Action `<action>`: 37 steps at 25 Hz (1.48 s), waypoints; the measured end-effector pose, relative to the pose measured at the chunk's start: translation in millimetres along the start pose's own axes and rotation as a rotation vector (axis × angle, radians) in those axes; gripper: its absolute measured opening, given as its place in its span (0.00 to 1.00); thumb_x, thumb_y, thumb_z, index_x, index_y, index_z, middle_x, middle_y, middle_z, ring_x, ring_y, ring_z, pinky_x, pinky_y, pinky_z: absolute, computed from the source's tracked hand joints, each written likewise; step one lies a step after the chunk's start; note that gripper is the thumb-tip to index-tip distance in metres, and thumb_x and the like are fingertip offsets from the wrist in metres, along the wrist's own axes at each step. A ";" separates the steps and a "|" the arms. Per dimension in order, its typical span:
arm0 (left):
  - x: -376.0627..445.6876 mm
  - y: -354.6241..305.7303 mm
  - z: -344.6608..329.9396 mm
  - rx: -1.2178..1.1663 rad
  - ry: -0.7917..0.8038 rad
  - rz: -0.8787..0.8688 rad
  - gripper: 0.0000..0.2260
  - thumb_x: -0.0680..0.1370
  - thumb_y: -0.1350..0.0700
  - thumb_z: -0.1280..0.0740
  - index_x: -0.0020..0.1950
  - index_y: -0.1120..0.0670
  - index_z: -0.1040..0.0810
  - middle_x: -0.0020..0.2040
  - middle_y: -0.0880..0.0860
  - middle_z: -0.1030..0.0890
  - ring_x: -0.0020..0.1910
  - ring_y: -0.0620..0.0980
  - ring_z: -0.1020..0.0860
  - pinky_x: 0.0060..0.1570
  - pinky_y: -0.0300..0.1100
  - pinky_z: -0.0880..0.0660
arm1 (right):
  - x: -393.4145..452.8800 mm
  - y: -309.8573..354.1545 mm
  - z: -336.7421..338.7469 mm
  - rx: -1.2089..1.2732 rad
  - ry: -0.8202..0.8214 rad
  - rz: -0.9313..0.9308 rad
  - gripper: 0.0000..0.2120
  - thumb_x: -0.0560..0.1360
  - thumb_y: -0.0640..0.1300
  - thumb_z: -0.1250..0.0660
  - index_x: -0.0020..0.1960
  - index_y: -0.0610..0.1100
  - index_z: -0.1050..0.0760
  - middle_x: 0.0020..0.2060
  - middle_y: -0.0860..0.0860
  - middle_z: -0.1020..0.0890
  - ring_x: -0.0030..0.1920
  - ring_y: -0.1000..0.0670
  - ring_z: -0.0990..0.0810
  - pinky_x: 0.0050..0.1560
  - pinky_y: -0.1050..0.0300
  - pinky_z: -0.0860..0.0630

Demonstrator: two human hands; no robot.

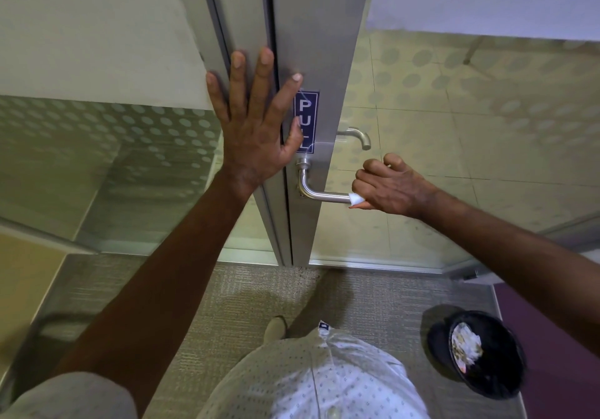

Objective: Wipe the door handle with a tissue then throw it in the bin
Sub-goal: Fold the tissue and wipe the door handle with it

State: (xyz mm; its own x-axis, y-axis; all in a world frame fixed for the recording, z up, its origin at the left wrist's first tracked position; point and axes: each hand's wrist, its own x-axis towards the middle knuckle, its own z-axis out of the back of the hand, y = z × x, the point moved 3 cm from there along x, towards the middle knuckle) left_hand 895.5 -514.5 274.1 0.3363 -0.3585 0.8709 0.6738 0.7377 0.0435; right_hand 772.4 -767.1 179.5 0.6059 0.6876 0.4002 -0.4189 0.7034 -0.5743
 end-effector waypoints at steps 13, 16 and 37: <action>0.3 0.8 -1.2 -0.002 0.009 -0.017 0.30 0.82 0.44 0.33 0.81 0.46 0.39 0.85 0.46 0.65 0.84 0.52 0.67 0.81 0.61 0.67 | -17.7 9.1 22.8 0.001 0.146 -0.186 0.10 0.86 0.43 0.41 0.64 0.45 0.24 0.44 0.49 0.23 0.47 0.45 0.22 0.55 0.49 0.35; -0.1 1.2 -1.6 -0.007 0.005 -0.013 0.30 0.81 0.44 0.33 0.81 0.46 0.39 0.85 0.46 0.65 0.84 0.52 0.67 0.81 0.62 0.67 | -24.6 9.2 39.5 0.036 0.231 -0.329 0.16 0.85 0.39 0.43 0.70 0.44 0.26 0.45 0.49 0.22 0.48 0.43 0.23 0.57 0.47 0.35; -2.8 1.8 -6.9 0.007 -0.003 -0.002 0.31 0.81 0.43 0.33 0.81 0.45 0.40 0.86 0.53 0.53 0.84 0.51 0.67 0.81 0.61 0.68 | 3.4 50.8 49.7 1.191 -0.087 -1.742 0.12 0.83 0.40 0.33 0.55 0.53 0.14 0.60 0.44 0.21 0.53 0.48 0.16 0.53 0.50 0.18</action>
State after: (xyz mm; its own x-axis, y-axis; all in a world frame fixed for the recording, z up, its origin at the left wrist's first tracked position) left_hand 900.4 -516.2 268.4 0.3326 -0.3581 0.8724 0.6698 0.7410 0.0489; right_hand 719.6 -720.1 187.2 0.7436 -0.6655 -0.0648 0.2595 0.1979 0.9452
